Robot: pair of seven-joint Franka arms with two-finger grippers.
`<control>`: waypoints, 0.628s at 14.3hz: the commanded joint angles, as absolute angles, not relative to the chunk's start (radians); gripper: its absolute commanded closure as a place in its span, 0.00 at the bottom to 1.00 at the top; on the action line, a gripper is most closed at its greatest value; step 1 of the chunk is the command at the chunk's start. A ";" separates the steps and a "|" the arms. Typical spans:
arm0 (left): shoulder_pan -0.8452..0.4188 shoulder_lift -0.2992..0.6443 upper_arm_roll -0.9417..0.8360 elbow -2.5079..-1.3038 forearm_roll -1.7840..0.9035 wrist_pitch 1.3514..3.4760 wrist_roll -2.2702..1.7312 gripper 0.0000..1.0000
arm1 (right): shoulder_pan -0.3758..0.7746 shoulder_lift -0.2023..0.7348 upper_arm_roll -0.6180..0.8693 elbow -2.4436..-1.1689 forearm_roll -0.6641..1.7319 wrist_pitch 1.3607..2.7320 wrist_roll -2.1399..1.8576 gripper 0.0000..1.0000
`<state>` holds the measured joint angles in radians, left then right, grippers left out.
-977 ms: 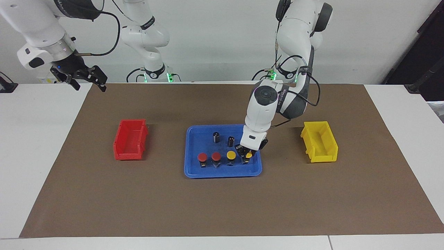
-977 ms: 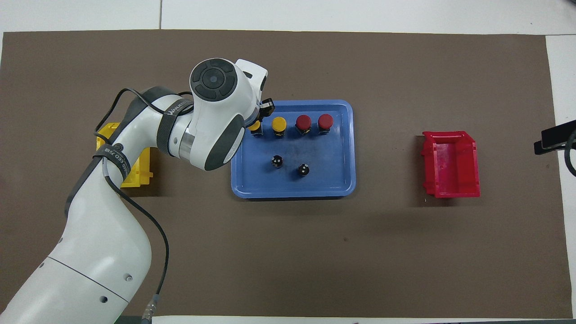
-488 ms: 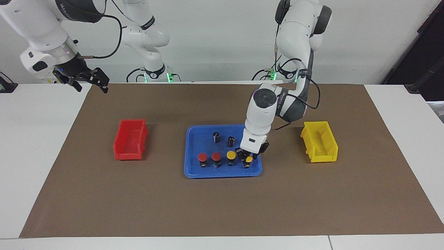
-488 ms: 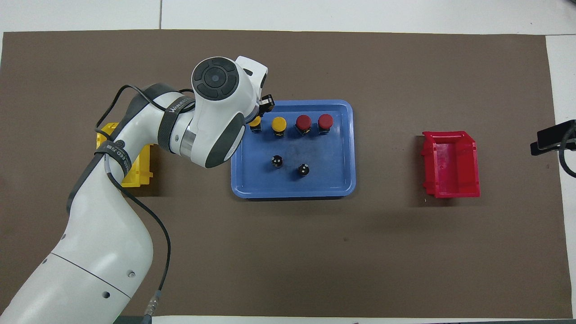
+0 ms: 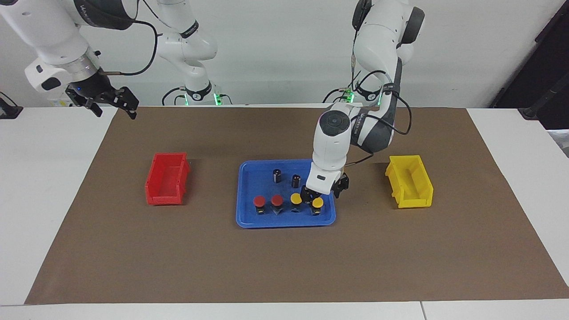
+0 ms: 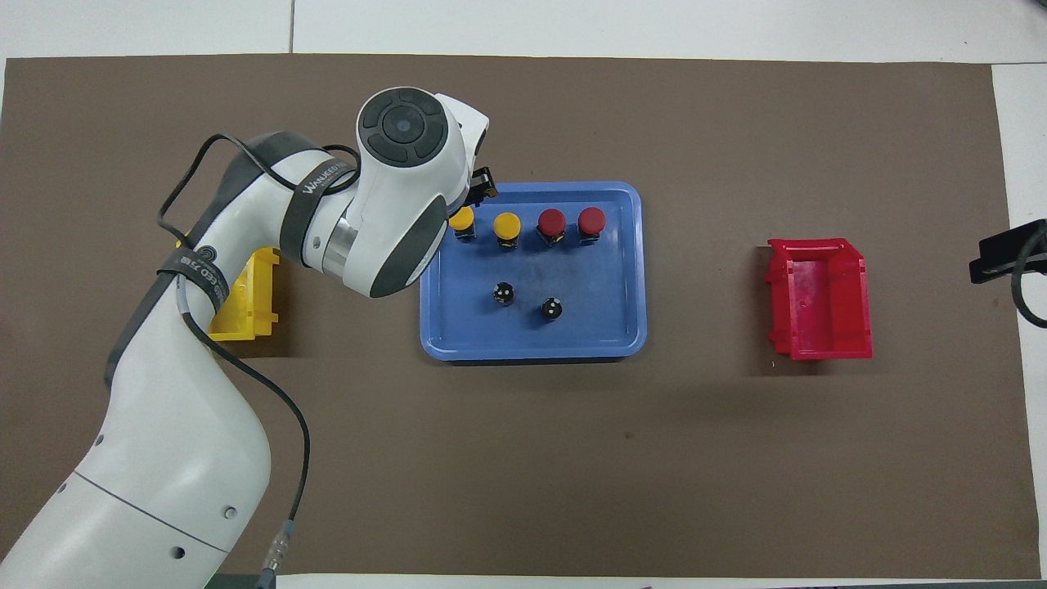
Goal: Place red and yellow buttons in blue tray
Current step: 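Carry the yellow button into the tray with the left gripper, then open the left gripper and lift it away from the tray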
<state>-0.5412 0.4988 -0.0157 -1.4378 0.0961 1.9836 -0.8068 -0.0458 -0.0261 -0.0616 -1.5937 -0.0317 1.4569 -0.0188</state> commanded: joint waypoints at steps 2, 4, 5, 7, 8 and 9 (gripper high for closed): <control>-0.493 0.321 -0.012 -1.474 0.112 1.753 -0.608 0.00 | -0.048 -0.034 -0.063 -1.597 -0.045 1.470 -0.055 0.00; -0.416 0.252 -0.012 -1.474 0.106 1.639 -0.475 0.00 | -0.052 -0.032 -0.063 -1.598 -0.044 1.470 -0.054 0.00; -0.373 0.221 -0.012 -1.476 0.104 1.608 -0.412 0.00 | -0.051 -0.031 -0.064 -1.598 -0.043 1.470 -0.052 0.00; -0.257 0.143 -0.012 -1.505 0.080 1.572 -0.309 0.00 | -0.049 -0.032 -0.063 -1.605 -0.044 1.470 -0.045 0.00; -0.205 0.097 -0.012 -1.531 0.048 1.569 -0.292 0.00 | -0.049 -0.032 -0.063 -1.606 -0.044 1.470 -0.044 0.00; -0.178 0.057 -0.011 -1.563 0.038 1.562 -0.290 0.00 | -0.049 -0.032 -0.063 -1.606 -0.043 1.468 -0.044 0.00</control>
<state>-0.2414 0.1625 -0.0013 -1.4590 0.0720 1.5708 -0.3224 -0.0461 -0.0260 -0.0639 -1.5945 -0.0321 1.4597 -0.0289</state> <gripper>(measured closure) 0.000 0.000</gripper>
